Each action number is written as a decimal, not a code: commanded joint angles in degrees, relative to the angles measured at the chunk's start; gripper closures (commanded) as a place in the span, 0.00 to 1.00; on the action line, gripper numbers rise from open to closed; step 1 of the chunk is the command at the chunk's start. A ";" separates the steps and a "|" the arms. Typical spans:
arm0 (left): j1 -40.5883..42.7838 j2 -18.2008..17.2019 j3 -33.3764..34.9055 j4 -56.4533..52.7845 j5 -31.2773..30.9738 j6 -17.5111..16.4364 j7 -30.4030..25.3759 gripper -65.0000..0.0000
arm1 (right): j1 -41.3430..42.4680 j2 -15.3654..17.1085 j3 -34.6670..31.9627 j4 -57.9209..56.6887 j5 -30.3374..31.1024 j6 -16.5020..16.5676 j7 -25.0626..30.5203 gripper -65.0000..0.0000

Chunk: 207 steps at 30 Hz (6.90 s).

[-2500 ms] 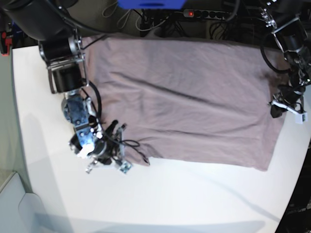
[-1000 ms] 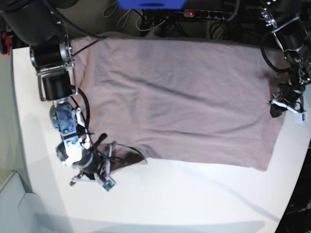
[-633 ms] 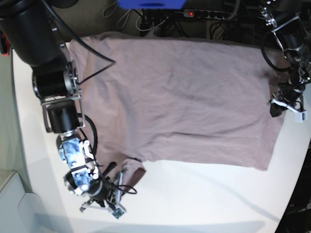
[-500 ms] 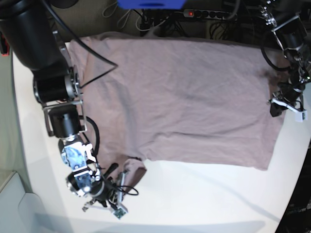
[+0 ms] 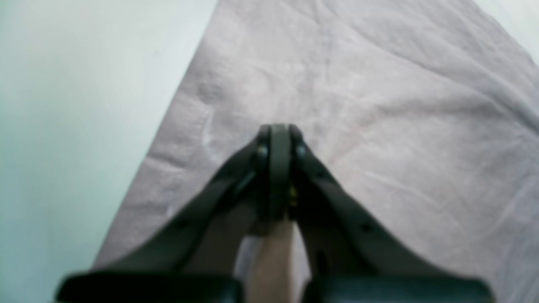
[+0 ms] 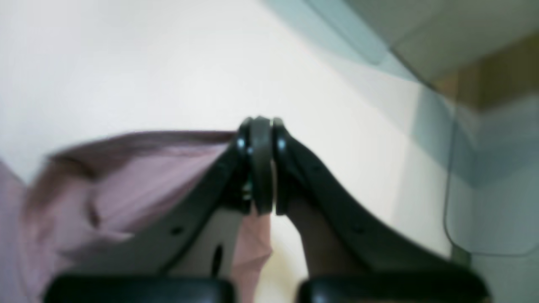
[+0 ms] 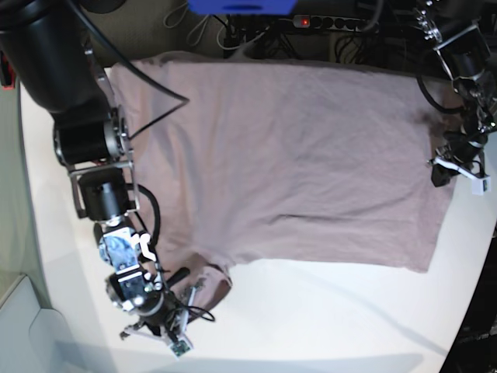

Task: Layout the t-shirt on the table in an organized manner, then fold the t-shirt properly
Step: 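Drag the held hem corner with the right gripper toward the collar, then move the right gripper to the shirt shoulder and grasp it, then pull the shirt shoulders apart with both grippers to spread it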

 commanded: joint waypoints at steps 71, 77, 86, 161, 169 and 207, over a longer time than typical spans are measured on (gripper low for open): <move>0.60 -0.58 0.22 -0.12 3.16 0.74 4.27 1.00 | -4.14 3.29 -9.56 -2.13 0.49 -28.09 13.16 1.00; 0.60 -0.58 0.22 -0.12 3.16 0.74 4.27 1.00 | -5.64 5.05 -9.47 3.50 0.49 -28.79 12.02 1.00; 0.43 -0.58 0.22 -0.12 3.16 0.74 4.27 1.00 | -18.83 5.66 -9.29 24.07 0.75 -7.34 -3.45 1.00; 4.65 3.64 1.54 44.90 4.39 0.83 41.37 1.00 | -54.78 3.55 5.30 71.63 0.58 8.31 -43.54 1.00; 15.11 7.16 1.63 47.27 5.00 0.83 39.35 1.00 | -55.49 3.55 5.12 71.72 0.75 8.31 -43.54 1.00; -12.67 -4.62 21.76 -10.40 5.09 0.83 4.27 1.00 | -33.68 3.46 14.36 29.96 0.49 8.31 -31.67 1.00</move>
